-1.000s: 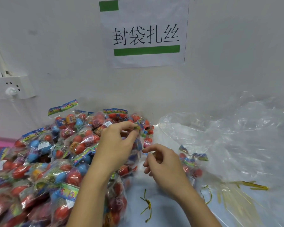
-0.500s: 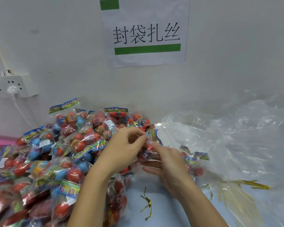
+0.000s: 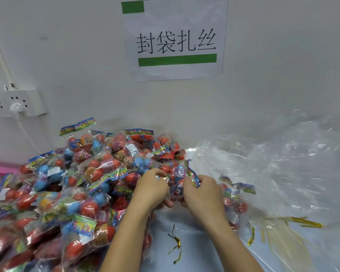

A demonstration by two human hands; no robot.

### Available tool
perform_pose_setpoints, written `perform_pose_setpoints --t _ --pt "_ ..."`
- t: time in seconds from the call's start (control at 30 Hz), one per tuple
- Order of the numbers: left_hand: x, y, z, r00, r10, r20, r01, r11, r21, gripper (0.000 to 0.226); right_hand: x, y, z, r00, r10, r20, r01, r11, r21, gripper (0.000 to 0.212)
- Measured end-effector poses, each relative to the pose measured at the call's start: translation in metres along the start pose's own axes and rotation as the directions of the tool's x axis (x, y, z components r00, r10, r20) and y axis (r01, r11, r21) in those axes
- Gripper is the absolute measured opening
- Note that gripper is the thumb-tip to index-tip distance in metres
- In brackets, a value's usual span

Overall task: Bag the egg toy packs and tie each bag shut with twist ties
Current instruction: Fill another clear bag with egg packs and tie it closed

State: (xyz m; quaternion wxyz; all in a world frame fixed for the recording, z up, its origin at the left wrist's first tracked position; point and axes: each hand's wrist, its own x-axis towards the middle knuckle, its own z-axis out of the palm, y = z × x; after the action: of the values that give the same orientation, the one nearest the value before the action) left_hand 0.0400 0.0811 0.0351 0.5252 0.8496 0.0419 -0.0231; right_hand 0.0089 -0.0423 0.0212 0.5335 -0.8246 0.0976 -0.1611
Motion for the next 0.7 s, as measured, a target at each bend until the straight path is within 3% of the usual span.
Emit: perform_pose_setpoints --t 0.13,0.3,0.5,0.7 --pt "0.002 -0.002 0.005 0.994 -0.082 0.078 0.093 0.986 -0.141 0.046 -0.001 -0.002 0.0 1.0 0.002 0.02 -0.003 1.0 0.019 0.033" --pt "0.006 -0.005 0.012 0.994 -0.081 0.073 0.095 0.975 -0.203 0.03 -0.001 0.0 -0.001 1.0 0.011 0.016 -0.011 1.0 0.028 0.032" --pt "0.009 -0.003 0.012 0.973 0.2 -0.117 -0.204 0.979 -0.019 0.027 0.002 0.001 0.0 0.999 0.036 0.004 -0.036 0.998 0.06 0.028" --pt "0.005 0.007 0.014 0.908 0.389 -0.158 -0.38 0.921 0.086 0.038 0.004 0.002 -0.001 0.999 0.035 -0.004 -0.035 0.999 0.022 0.03"
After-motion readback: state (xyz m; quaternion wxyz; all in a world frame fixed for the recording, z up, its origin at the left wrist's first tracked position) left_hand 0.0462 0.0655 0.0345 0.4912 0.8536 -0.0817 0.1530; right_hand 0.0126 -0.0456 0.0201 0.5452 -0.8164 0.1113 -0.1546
